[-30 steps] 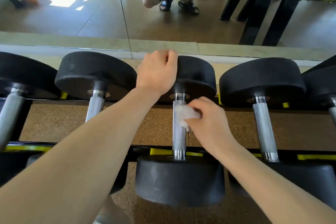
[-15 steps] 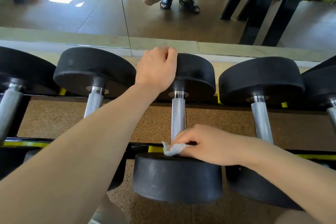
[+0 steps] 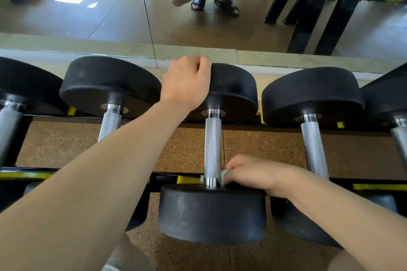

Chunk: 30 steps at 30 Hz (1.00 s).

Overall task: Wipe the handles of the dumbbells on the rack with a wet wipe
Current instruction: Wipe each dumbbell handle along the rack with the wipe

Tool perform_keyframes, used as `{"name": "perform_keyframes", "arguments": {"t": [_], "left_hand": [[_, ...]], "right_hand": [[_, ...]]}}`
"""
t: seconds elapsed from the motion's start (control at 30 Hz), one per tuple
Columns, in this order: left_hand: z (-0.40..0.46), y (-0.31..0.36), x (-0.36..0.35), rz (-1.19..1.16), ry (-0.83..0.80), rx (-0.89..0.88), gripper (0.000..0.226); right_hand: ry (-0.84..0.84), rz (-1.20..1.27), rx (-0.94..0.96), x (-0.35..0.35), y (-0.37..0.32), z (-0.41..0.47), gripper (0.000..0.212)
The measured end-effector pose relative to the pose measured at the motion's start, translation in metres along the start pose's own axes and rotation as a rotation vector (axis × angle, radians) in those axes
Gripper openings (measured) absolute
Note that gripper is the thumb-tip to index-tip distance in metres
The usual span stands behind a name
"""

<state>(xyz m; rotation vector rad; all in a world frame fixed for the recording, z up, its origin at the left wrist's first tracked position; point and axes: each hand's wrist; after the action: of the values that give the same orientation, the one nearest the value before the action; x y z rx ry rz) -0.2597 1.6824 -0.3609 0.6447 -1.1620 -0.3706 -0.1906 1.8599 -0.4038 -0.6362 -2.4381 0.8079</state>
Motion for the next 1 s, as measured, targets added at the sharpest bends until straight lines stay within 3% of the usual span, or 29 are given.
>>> {"name": "perform_keyframes", "arguments": {"t": [0.1, 0.23, 0.4, 0.5, 0.57, 0.63, 0.73, 0.83, 0.97, 1.0], "left_hand": [[0.0, 0.001, 0.0, 0.003, 0.002, -0.004, 0.047], [0.0, 0.0, 0.0, 0.012, 0.007, -0.004, 0.047], [0.0, 0.001, 0.0, 0.008, 0.009, 0.006, 0.048], [0.0, 0.0, -0.001, 0.015, 0.008, -0.003, 0.047], [0.0, 0.0, -0.001, 0.016, 0.004, -0.005, 0.047], [0.0, -0.001, -0.001, 0.013, 0.004, 0.002, 0.047], [0.001, -0.001, -0.002, 0.01, 0.007, -0.005, 0.047], [0.001, -0.002, -0.002, 0.019, 0.009, -0.011, 0.047], [0.001, -0.002, -0.003, -0.003, 0.009, -0.01, 0.047], [0.001, -0.003, -0.003, -0.006, 0.01, -0.015, 0.047]], "right_hand": [[-0.021, 0.02, -0.006, -0.001, -0.004, 0.001, 0.014], [-0.001, -0.066, 0.047, 0.007, -0.008, -0.016, 0.019], [-0.05, 0.098, 0.301, 0.011, -0.035, -0.035, 0.012], [0.069, -0.383, 0.504, -0.01, -0.051, -0.017, 0.018], [0.03, -0.666, 0.501, -0.022, -0.053, -0.01, 0.027], [-0.015, -0.754, 0.459, -0.021, -0.052, -0.009, 0.033], [-0.026, -0.712, 0.459, -0.005, -0.046, -0.018, 0.036], [-0.01, -0.626, 0.299, 0.018, -0.027, -0.024, 0.034], [0.164, -0.038, 0.155, 0.023, 0.002, -0.007, 0.019], [0.161, 0.007, 0.119, 0.016, 0.006, 0.0, 0.018]]}}
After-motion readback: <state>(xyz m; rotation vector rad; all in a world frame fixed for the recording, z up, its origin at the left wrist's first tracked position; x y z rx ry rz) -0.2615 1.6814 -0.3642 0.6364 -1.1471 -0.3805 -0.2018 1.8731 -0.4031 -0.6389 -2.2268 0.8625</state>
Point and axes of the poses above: each hand's wrist, its own z-axis towards the middle knuckle, its own x-axis out of the back of the hand, y = z × x, and after that the axes turned 9 degrees about z, right-handed
